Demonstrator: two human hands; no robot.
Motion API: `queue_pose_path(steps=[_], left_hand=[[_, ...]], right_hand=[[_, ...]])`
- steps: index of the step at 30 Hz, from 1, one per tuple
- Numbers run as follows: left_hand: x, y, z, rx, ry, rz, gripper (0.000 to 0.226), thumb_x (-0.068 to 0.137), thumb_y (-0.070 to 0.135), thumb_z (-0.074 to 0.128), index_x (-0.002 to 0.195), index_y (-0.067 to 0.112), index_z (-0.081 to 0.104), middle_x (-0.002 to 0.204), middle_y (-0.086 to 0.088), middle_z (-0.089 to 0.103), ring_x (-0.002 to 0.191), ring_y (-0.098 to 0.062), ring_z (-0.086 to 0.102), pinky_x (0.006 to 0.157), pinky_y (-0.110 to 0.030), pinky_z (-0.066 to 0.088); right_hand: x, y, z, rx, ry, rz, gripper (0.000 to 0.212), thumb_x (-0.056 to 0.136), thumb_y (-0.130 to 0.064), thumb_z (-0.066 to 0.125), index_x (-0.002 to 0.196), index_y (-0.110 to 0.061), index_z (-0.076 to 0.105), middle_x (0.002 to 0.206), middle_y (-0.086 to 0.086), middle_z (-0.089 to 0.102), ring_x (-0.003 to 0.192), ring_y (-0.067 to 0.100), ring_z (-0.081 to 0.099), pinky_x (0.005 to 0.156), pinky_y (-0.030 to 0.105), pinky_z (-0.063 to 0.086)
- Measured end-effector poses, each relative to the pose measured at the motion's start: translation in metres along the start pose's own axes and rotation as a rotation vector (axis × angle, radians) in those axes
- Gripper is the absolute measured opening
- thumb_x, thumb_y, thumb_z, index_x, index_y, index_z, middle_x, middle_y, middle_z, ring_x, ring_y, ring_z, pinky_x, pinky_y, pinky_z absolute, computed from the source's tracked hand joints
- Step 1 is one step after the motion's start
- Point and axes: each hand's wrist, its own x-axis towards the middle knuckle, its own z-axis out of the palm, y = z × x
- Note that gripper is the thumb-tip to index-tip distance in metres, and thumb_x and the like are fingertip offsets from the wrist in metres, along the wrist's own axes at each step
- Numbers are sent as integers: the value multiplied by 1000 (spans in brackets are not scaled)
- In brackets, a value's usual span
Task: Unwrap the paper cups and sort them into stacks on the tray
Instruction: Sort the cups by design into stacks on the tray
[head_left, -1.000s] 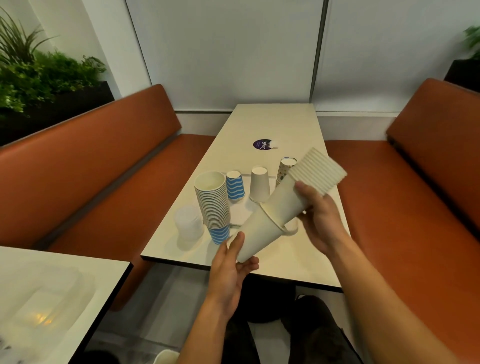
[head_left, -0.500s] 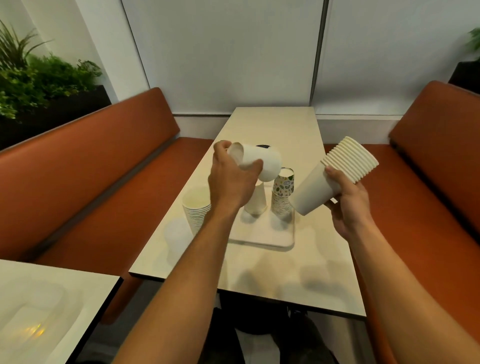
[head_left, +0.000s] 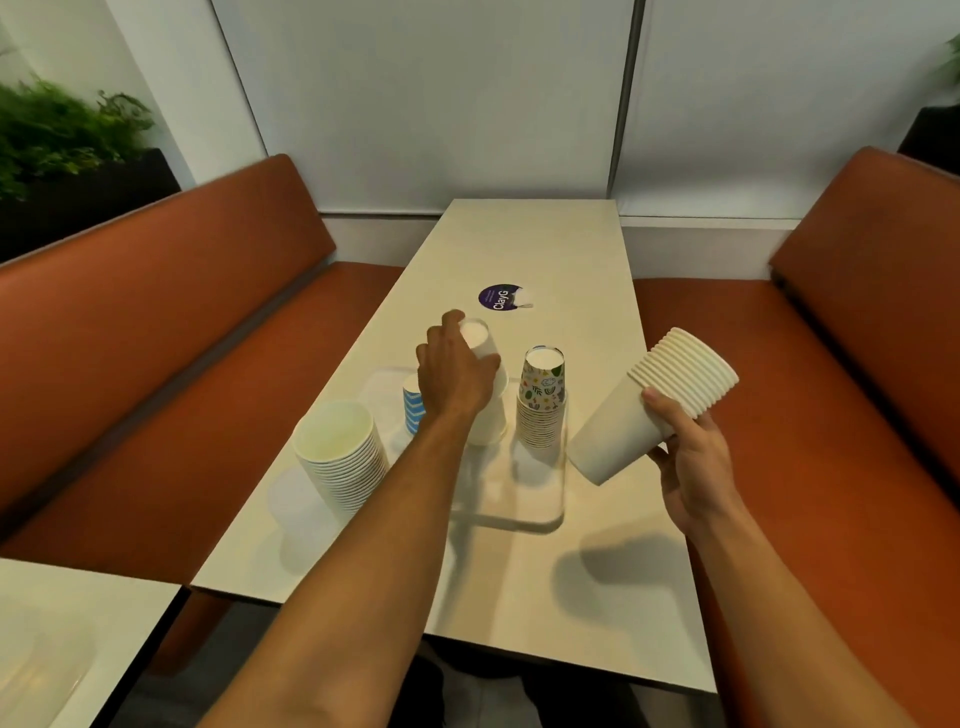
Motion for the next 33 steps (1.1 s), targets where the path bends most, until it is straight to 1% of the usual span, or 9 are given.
queue_pose_path(steps=[5,9,12,16,20,22,26,29,33], left_hand=[[5,-18,28,75,-137,-29,69,87,26,81,146,21,44,141,-10,54,129,-34,49,101,-42,44],[-4,-32,40,49,-165,-55,75,85,23,84,148,21,43,143,-11,55,129,-34,50,104,-43,44],[-10,-32,34,12,-144,-59,88,85,25,84,156,24,33,153,-9,47,137,-34,48,108,-45,45],[-37,-25,10,-6,-43,-16,70,96,18,70,156,25,35,160,-5,39,143,-28,43,111,-42,43],[-78,-23,-7,-394,42,-80,44,101,28,64,142,24,49,143,3,52,126,-19,57,98,-28,48],[-103,-21,-10,-565,2,-162,46,98,34,68,139,23,49,135,6,56,117,-15,60,88,-20,46],[-147,-17,-3,-875,-159,-356,78,85,50,78,147,24,38,136,4,56,119,-13,62,100,-39,55],[-156,-13,-2,-1277,-299,-535,69,81,38,84,140,20,51,132,-4,68,116,-20,69,93,-38,59],[-154,-17,-1,-1472,-341,-513,60,82,19,82,138,15,60,126,-10,73,117,-27,71,94,-40,60]], right_hand=[[5,13,-2,-7,-63,29,54,86,-12,72,137,-20,55,118,-2,68,109,17,63,86,35,53],[4,20,-1,13,-86,64,60,72,-17,76,130,-20,59,114,0,69,108,21,62,83,38,54],[3,24,-2,21,-98,66,57,72,-14,76,126,-22,61,112,-1,71,108,21,63,84,40,55],[-2,26,-3,68,-108,60,64,72,-9,76,132,-22,56,114,2,69,102,22,67,86,43,58],[-10,28,1,121,-106,70,74,73,-5,76,142,-18,51,121,7,68,105,25,68,93,47,57],[-13,28,3,166,-104,94,79,72,-8,78,146,-13,49,130,14,67,113,29,69,99,50,57],[-21,29,10,231,-110,127,82,71,-8,80,146,-4,48,136,19,64,112,28,71,96,50,60],[-30,38,14,195,-137,138,85,68,-11,84,145,-5,49,128,16,68,108,25,72,88,41,63],[-32,48,7,122,-163,167,106,51,-28,103,142,-10,52,132,17,66,117,30,69,86,36,61]])
